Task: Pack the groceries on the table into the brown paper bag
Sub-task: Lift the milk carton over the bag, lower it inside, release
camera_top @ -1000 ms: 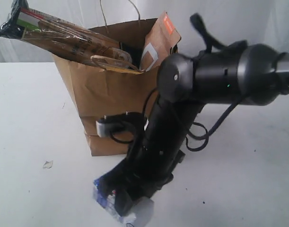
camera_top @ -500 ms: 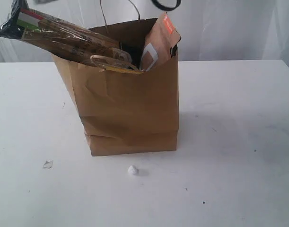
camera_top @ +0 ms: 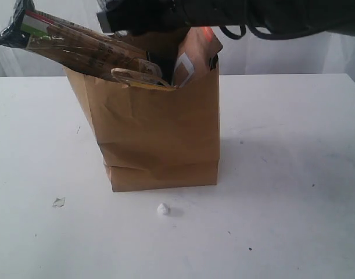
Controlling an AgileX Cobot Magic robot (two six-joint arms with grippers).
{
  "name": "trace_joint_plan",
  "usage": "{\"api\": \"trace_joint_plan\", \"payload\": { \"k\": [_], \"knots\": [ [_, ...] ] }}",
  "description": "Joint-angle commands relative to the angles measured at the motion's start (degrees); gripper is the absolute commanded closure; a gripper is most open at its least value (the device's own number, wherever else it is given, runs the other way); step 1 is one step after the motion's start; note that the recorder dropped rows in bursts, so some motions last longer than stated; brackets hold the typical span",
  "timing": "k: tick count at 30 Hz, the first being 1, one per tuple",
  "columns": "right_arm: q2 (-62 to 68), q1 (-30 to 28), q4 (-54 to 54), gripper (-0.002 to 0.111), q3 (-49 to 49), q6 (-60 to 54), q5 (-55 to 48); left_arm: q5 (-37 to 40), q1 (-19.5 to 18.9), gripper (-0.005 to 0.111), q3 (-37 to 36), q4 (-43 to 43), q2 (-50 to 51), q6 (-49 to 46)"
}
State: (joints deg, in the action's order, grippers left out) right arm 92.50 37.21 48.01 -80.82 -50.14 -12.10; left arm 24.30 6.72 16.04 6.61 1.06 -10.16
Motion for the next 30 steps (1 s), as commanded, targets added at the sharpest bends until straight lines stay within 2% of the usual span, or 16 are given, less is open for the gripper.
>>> {"api": "trace_joint_plan", "payload": {
  "k": [1, 4, 8, 10, 15, 17, 20, 25, 30],
  "knots": [
    [-0.5, -1.5, -3.8, 0.081, 1.1, 1.5, -5.8, -0.3, 0.5, 0.107, -0.4, 0.5, -0.4, -0.1],
    [-0.5, -2.2, -9.0, 0.081, 1.6, 1.6, -5.8, -0.3, 0.5, 0.107, -0.4, 0.5, -0.4, -0.1],
    [-0.4, -3.0, -9.7, 0.08, 1.6, 3.6, -6.3, -0.3, 0.5, 0.107, -0.4, 0.5, -0.4, -0.1],
    [-0.4, -3.0, -9.7, 0.076, 1.6, 3.9, -6.8, -0.3, 0.5, 0.107, -0.4, 0.5, -0.4, -0.1],
    [-0.4, -3.0, -9.7, 0.057, 1.6, 3.9, -8.7, -0.3, 0.5, 0.107, -0.4, 0.5, -0.4, -0.1],
    [-0.4, -3.0, -9.8, 0.053, 1.6, 3.9, -9.3, -0.3, 0.5, 0.107, -0.4, 0.5, -0.4, -0.1],
    [-0.5, -3.0, -13.5, 0.053, 1.6, 3.9, -10.7, -0.3, 0.5, 0.107, -0.4, 0.5, -0.4, -0.1],
    [-4.1, -3.0, -28.8, 0.053, 1.5, 4.4, -13.6, -0.3, 0.5, 0.107, -0.4, 0.5, -0.4, -0.1],
    [-10.9, -3.0, -33.7, 0.058, 1.5, 4.4, -8.0, -0.3, 0.5, 0.107, -0.4, 0.5, -0.4, -0.1]
  ]
}}
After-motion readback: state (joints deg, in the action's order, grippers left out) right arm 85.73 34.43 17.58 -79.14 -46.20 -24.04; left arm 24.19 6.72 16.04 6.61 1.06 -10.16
